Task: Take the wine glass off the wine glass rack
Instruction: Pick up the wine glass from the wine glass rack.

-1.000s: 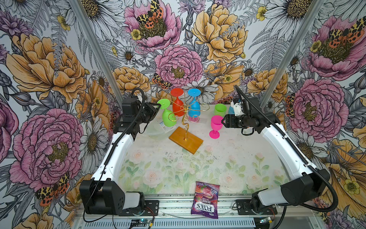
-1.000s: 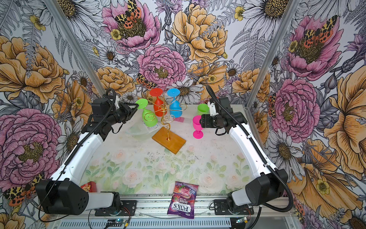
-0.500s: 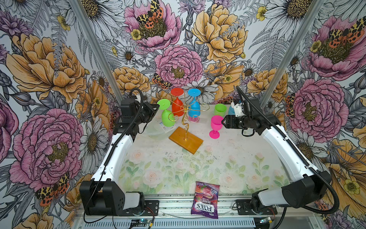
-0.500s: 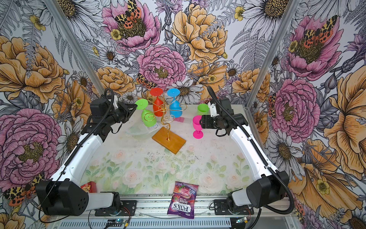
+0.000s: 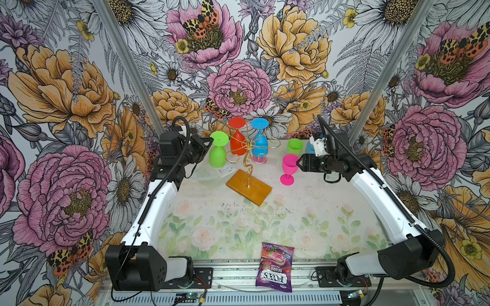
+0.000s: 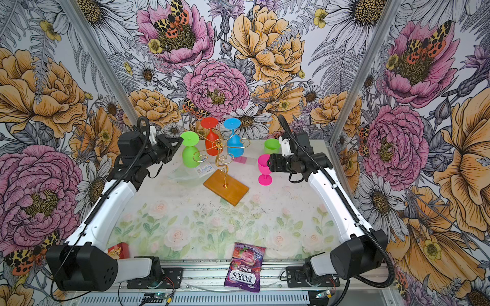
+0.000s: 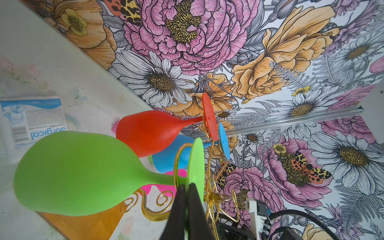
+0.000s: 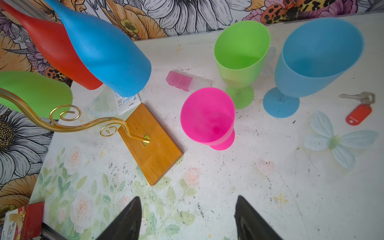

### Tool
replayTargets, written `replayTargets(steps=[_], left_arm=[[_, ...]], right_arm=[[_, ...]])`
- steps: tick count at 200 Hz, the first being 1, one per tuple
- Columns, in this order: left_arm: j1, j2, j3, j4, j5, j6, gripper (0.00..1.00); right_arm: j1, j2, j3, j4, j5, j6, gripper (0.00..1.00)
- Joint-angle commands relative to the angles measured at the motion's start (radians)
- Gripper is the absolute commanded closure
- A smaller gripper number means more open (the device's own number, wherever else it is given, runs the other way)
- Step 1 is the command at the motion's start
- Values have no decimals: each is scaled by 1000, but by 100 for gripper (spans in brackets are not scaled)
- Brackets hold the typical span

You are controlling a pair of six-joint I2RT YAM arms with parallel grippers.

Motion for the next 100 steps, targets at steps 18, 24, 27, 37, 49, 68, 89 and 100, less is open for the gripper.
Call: replayTargets(steps=[18,24,27,37,49,68,89,100], left_arm=[[9,-39,-20,33,38,-57,100],[9,-42,-22,45,45,-73,100],[9,-41,-22,50,49,-80,100],[9,-42,-22,65,61,-101,100],[9,-37,-18,72,68,-118,100],[7,-32,-8,75,71,-125,100],[7,-32,-4,75,63,-131,100],[7,-30,-2,74,60,-135,100]], right_arm=[[-6,-35,-7,24,-13,9,28],[-6,-35,-8,25,-14,10,28],[-5,-35,-9,25,-14,9,28],[-6,-36,-9,27,-16,12,28],[-6,-37,-10,28,-19,13,28],[-6,-43,-16,33,-22,15,28],[-7,-47,-23,35,-22,15,28],[-7,-47,-25,35,-25,15,28]])
